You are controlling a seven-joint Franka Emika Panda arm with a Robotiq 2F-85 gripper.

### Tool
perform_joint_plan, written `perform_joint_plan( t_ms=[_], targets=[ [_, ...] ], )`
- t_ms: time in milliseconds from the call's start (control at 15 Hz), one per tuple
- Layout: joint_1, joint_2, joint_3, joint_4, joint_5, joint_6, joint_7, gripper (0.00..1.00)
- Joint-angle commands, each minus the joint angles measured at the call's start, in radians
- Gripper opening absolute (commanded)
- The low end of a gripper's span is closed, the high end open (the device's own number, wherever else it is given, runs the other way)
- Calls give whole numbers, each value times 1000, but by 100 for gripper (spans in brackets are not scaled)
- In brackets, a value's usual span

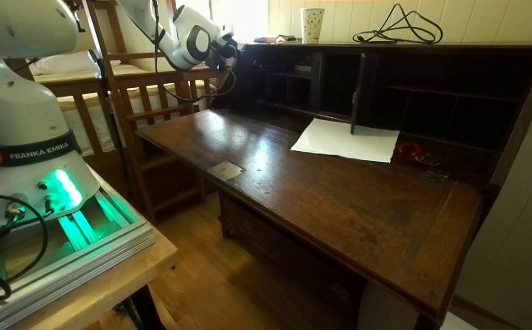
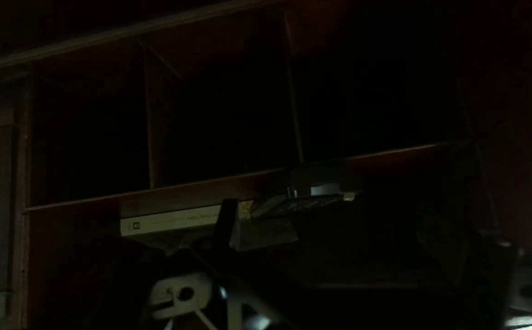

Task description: Put the remote on top of the dresser

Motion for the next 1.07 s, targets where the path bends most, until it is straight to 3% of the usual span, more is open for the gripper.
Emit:
perform_joint_plan(
  t_ms=[0,467,1000],
  targets=[
    [9,-48,-42,45,34,-45,27,100],
    [-90,-121,-2,215,25,-153,38,100],
    [-144,-211,-4,368,77,-247,72,100]
  ],
)
